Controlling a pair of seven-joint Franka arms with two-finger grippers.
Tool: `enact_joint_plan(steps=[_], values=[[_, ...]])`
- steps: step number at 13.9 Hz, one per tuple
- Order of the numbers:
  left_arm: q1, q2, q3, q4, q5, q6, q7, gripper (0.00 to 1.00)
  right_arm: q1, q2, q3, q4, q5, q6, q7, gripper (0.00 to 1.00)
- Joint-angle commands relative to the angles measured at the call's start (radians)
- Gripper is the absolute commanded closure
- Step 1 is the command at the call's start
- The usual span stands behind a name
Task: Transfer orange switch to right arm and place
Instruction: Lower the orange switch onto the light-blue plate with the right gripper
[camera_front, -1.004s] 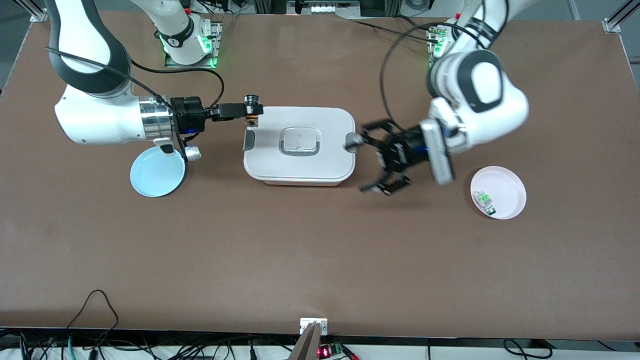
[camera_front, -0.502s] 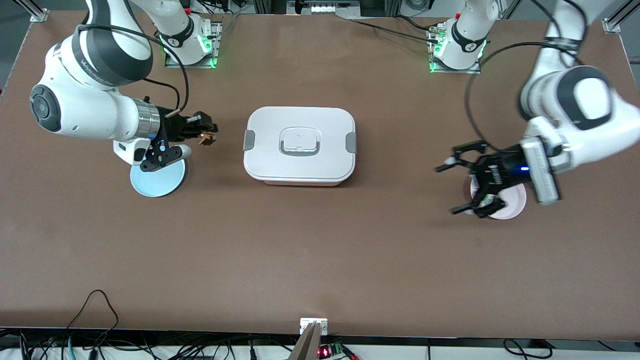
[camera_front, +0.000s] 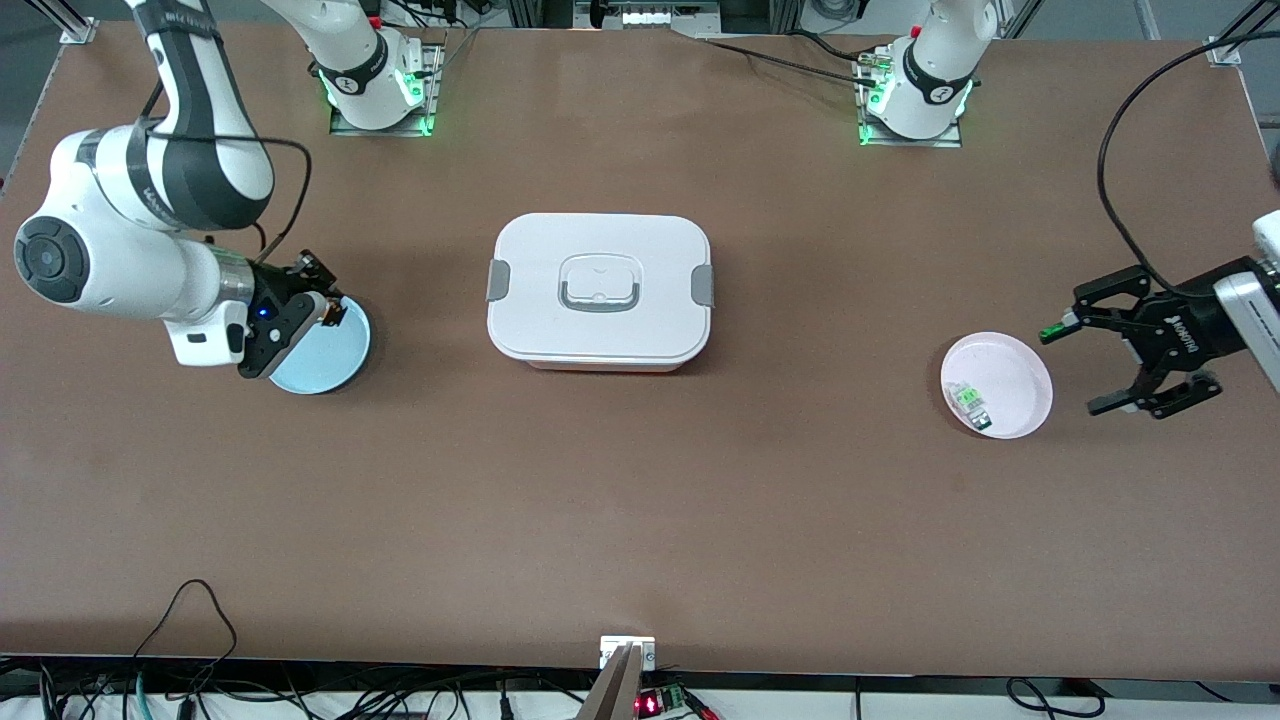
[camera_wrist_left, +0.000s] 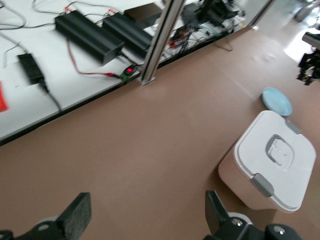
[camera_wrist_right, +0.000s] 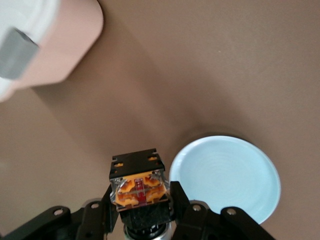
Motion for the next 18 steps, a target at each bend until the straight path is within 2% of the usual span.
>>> enact_joint_plan(steps=[1, 4, 6, 8, 10, 13, 16, 18], values=[[-0.029, -0.023, 0.005, 0.029, 0.2, -0.01, -0.197, 0.0, 0.001, -0.016, -0.047, -0.131, -0.047, 0.168, -0.182, 0.98], [-0.067, -0.078, 0.005, 0.03, 0.412, -0.035, -0.351, 0.0, -0.001, 0.03, -0.101, -0.262, -0.049, 0.441, -0.392, 0.98], [-0.088, -0.1, 0.006, 0.03, 0.512, -0.092, -0.49, 0.0, -0.002, 0.085, -0.108, -0.291, -0.047, 0.55, -0.437, 0.98], [-0.111, -0.123, 0.005, 0.03, 0.607, -0.176, -0.625, 0.0, -0.008, 0.124, -0.109, -0.31, -0.047, 0.635, -0.467, 0.98], [-0.131, -0.149, 0.006, 0.03, 0.65, -0.247, -0.777, 0.0, -0.01, 0.153, -0.109, -0.313, -0.047, 0.667, -0.471, 0.98], [-0.179, -0.15, 0.005, 0.081, 0.744, -0.37, -0.967, 0.0, -0.01, 0.204, -0.109, -0.313, -0.047, 0.738, -0.517, 0.94], [-0.193, -0.141, 0.005, 0.099, 0.764, -0.402, -1.013, 0.0, -0.008, 0.207, -0.107, -0.311, -0.046, 0.73, -0.506, 0.45], [-0.193, -0.14, 0.006, 0.092, 0.756, -0.37, -1.01, 0.0, -0.008, 0.198, -0.105, -0.307, -0.046, 0.709, -0.503, 0.0]])
